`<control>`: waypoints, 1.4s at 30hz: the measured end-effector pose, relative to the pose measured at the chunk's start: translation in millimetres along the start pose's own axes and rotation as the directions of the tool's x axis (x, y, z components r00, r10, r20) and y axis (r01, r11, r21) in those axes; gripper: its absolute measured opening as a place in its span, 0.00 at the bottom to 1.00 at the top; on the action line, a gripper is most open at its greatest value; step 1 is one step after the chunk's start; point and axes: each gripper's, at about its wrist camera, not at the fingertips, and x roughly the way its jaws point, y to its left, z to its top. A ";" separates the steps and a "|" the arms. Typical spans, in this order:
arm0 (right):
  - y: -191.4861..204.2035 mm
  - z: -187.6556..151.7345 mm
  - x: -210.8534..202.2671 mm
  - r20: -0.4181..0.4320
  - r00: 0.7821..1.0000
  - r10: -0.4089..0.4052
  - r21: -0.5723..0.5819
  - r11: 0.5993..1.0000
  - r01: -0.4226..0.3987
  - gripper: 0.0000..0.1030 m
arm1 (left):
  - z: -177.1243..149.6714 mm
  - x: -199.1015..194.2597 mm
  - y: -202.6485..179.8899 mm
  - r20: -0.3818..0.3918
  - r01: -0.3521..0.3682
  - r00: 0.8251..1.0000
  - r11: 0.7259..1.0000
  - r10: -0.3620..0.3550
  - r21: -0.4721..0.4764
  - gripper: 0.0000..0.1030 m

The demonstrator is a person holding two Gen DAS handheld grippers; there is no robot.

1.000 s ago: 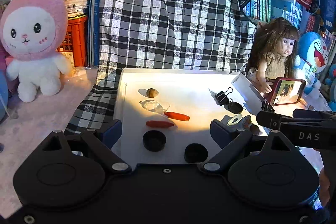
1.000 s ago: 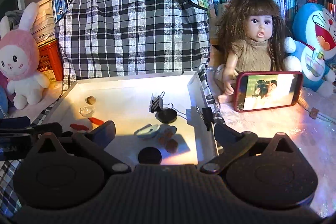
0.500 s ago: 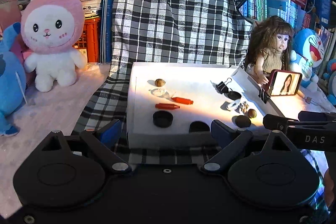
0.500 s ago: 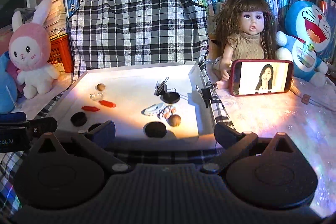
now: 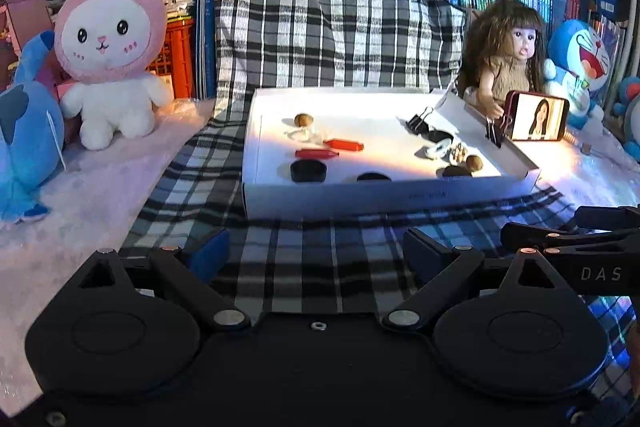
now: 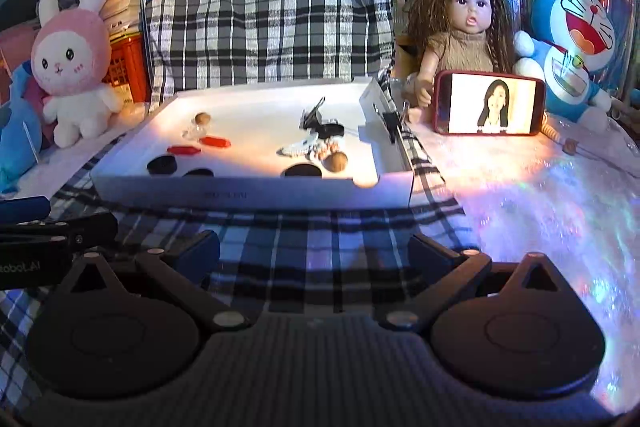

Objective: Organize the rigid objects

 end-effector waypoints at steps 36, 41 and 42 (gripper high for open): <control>6.8 -28.0 9.7 -0.074 0.997 -0.028 -0.037 0.999 0.025 1.00 | -32.7 14.0 -1.1 -0.085 -0.050 0.995 0.999 0.050 -0.001 0.98; 7.2 -28.0 10.1 -0.075 0.997 -0.029 -0.039 0.999 0.026 1.00 | -32.6 15.6 -0.6 -0.089 -0.054 0.995 0.999 0.053 -0.002 1.00; 7.2 -27.9 10.1 -0.075 0.997 -0.029 -0.040 0.999 0.027 1.00 | -32.6 15.6 -0.7 -0.089 -0.053 0.995 0.999 0.053 -0.003 1.00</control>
